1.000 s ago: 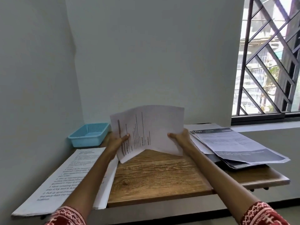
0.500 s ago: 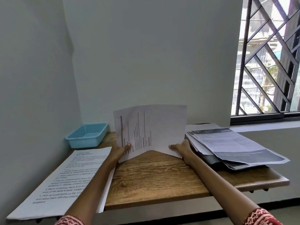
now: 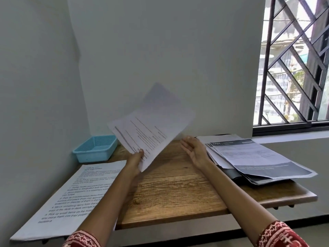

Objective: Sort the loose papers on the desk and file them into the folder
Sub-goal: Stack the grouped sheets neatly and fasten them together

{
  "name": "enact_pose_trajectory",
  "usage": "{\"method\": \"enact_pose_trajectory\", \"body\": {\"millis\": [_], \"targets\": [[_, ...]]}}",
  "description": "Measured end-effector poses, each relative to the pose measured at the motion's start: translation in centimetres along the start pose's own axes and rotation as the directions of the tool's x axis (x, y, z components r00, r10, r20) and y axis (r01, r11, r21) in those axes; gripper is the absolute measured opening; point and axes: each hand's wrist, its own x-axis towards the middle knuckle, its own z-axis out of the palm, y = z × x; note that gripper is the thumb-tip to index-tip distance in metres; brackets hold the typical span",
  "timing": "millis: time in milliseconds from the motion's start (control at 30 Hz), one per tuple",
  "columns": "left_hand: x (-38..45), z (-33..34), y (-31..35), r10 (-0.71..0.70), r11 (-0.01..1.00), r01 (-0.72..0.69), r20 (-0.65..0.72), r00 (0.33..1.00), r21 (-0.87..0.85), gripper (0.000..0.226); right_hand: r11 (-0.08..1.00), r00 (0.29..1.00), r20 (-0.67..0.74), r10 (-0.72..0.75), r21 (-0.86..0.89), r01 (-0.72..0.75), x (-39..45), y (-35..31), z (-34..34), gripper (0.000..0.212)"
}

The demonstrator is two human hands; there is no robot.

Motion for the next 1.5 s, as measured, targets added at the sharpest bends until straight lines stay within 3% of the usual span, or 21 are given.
{"method": "enact_pose_trajectory", "body": {"millis": [100, 200, 333, 567, 700, 767, 833, 900, 967, 1000, 1067, 1233, 1400, 1500], "targets": [[-2.1, 2.6, -0.7, -0.011, 1.0, 0.011, 0.014, 1.0, -0.028, 0.037, 0.991, 0.994, 0.098, 0.048, -0.129, -0.035, 0.2, 1.3, 3.3, 0.004], [-3.3, 3.9, -2.9, -0.093, 0.995, 0.093, 0.025, 0.995, -0.032, 0.037, 0.99, 0.998, -0.049, 0.05, -0.127, -0.056, 0.6, 2.9, 5.3, 0.028], [-4.0, 2.5, -2.5, -0.124, 0.992, 0.127, 0.072, 0.99, -0.029, 0.034, 0.973, 0.989, -0.143, 0.048, -0.217, -0.079, 0.8, 2.6, 4.9, 0.03], [-2.9, -3.0, 5.4, -0.046, 0.999, 0.046, 0.168, 0.985, -0.001, 0.025, 0.944, 0.992, 0.071, 0.101, -0.321, -0.073, -0.2, -0.3, 1.5, 0.027], [-4.1, -3.1, 7.9, -0.127, 0.952, 0.034, 0.291, 0.948, 0.305, 0.018, 0.873, 0.97, 0.224, 0.1, -0.486, 0.022, -0.6, -0.8, 2.2, 0.029], [-4.0, -2.2, 8.0, -0.082, 0.928, -0.013, 0.237, 0.968, 0.373, 0.034, 0.817, 0.966, 0.256, 0.047, -0.567, 0.111, -0.8, -0.6, 3.5, 0.03], [-3.9, -0.8, 7.8, 0.131, 0.922, -0.169, 0.131, 0.983, 0.349, 0.04, 0.795, 0.971, 0.239, -0.028, -0.583, 0.167, -1.0, -0.6, 4.9, 0.027], [-4.0, 0.6, 7.7, 0.343, 0.859, -0.337, 0.055, 0.938, 0.386, 0.043, 0.784, 0.965, 0.241, -0.107, -0.576, 0.231, -1.2, -1.1, 6.1, 0.022], [-4.4, 1.5, 7.5, 0.438, 0.825, -0.422, 0.046, 0.898, 0.376, 0.042, 0.766, 0.951, 0.247, -0.187, -0.569, 0.299, -1.3, -1.5, 6.9, 0.014], [-4.2, 1.6, 7.3, 0.443, 0.833, -0.427, 0.04, 0.896, 0.351, 0.043, 0.754, 0.945, 0.248, -0.215, -0.572, 0.322, -1.6, -1.7, 7.1, 0.007], [-4.0, 0.9, 5.9, 0.422, 0.846, -0.406, 0.033, 0.906, 0.345, 0.046, 0.729, 0.949, 0.228, -0.219, -0.608, 0.315, -1.8, -1.0, 6.3, 0.013], [-3.7, -0.8, 1.5, 0.382, 0.869, -0.37, 0.031, 0.924, 0.328, 0.044, 0.781, 0.994, 0.074, -0.074, -0.615, 0.104, -3.4, 2.9, 3.5, 0.015], [-2.9, 0.1, 3.2, 0.37, 0.872, -0.377, 0.085, 0.925, 0.313, 0.037, 0.774, 0.984, 0.09, -0.151, -0.608, 0.174, -2.4, 1.0, 4.6, 0.013], [-2.1, -1.3, 1.6, 0.277, 0.9, -0.282, 0.063, 0.959, 0.332, 0.04, 0.732, 0.986, 0.095, -0.137, -0.661, 0.165, -3.0, 2.8, 3.4, 0.013]]}}
